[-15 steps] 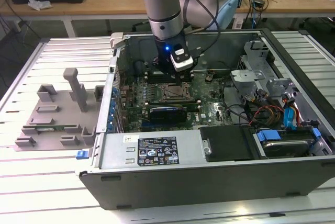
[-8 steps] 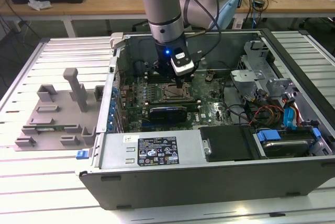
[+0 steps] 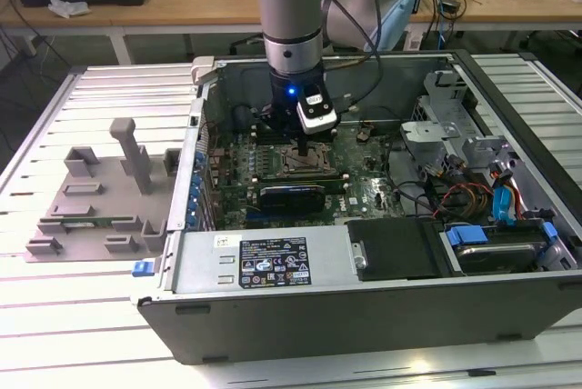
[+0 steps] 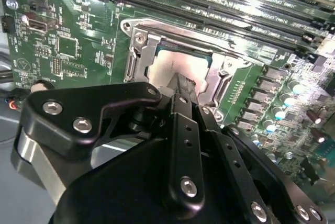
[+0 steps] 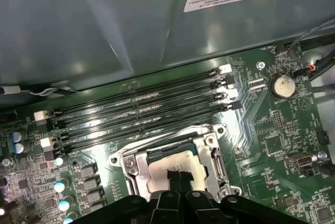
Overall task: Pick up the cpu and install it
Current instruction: 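Install the first cpu locking lever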
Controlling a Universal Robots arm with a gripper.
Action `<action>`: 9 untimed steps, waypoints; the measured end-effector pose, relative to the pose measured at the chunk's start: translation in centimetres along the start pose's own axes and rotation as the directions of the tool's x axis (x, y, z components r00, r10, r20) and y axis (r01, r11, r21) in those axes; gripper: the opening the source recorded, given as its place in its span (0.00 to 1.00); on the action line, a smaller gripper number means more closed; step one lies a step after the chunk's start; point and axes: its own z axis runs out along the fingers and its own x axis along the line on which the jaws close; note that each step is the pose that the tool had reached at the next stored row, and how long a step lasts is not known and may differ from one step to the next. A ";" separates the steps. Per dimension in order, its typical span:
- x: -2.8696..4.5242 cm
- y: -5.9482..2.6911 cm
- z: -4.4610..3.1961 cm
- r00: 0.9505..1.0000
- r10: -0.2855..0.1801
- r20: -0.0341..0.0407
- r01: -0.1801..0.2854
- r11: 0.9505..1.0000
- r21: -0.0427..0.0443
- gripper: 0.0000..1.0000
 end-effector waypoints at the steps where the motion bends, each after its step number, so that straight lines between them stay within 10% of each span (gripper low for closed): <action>1: 0.00 0.00 0.01 1.000 0.000 -0.001 0.000 1.000 0.000 0.11; 9: -0.21 0.12 -2.25 1.000 -0.006 0.013 0.005 0.999 0.052 0.11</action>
